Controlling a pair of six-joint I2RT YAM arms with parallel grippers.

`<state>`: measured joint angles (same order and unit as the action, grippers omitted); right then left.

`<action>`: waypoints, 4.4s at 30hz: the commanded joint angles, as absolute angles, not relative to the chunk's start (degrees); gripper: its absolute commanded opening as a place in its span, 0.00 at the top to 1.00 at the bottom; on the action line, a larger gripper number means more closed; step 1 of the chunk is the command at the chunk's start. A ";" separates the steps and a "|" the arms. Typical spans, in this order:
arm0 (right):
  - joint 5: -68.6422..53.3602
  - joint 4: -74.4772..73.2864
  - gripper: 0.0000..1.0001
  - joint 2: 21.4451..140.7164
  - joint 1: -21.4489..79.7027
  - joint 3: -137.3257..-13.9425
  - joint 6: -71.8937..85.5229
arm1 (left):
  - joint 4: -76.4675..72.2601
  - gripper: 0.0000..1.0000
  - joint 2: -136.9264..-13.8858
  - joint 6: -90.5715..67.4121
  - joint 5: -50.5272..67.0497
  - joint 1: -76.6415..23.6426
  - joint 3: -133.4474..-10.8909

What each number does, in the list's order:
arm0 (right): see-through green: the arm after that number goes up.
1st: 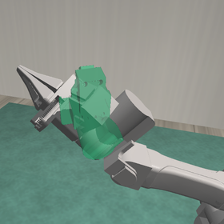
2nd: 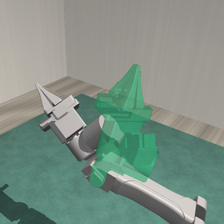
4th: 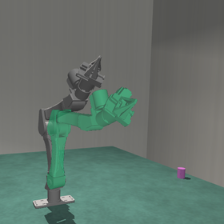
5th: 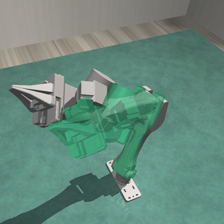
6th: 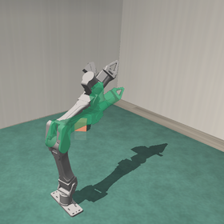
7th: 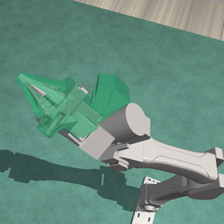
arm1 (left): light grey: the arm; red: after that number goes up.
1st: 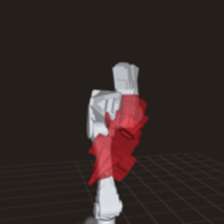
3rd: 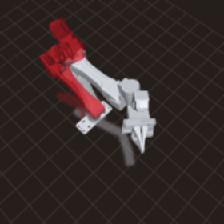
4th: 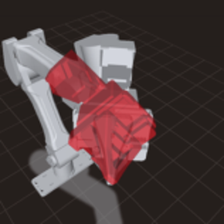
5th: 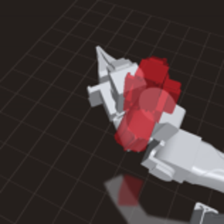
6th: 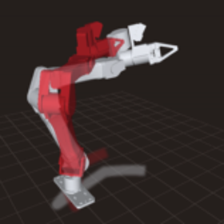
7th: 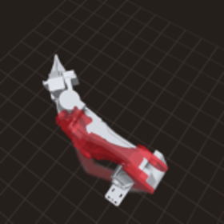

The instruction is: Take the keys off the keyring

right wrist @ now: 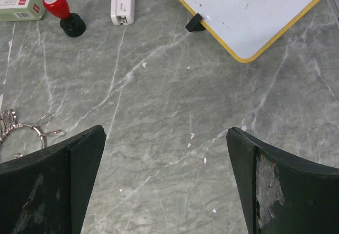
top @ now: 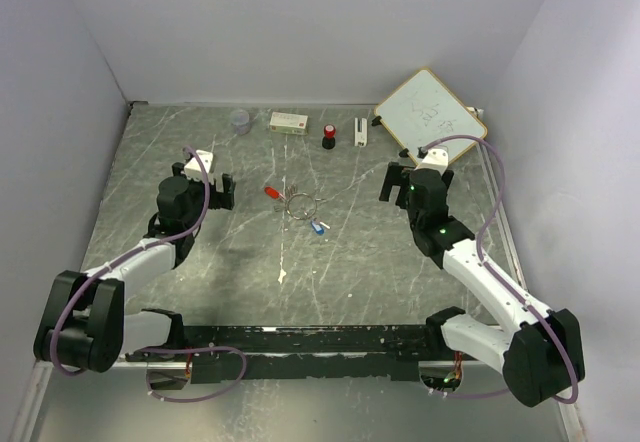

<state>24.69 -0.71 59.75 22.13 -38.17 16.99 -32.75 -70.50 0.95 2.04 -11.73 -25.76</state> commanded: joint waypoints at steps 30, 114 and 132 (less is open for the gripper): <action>16.26 5.88 0.63 85.41 44.59 -45.11 18.21 | -29.37 0.01 -66.97 -4.66 -0.42 -11.61 -28.03; 23.92 0.31 1.00 93.33 48.93 -47.57 18.70 | -31.83 0.58 -67.04 -9.85 -9.43 -11.36 -26.15; 25.33 -1.40 1.00 88.62 49.53 -49.77 15.61 | -31.71 0.79 -67.96 -8.98 -7.29 -11.29 -26.69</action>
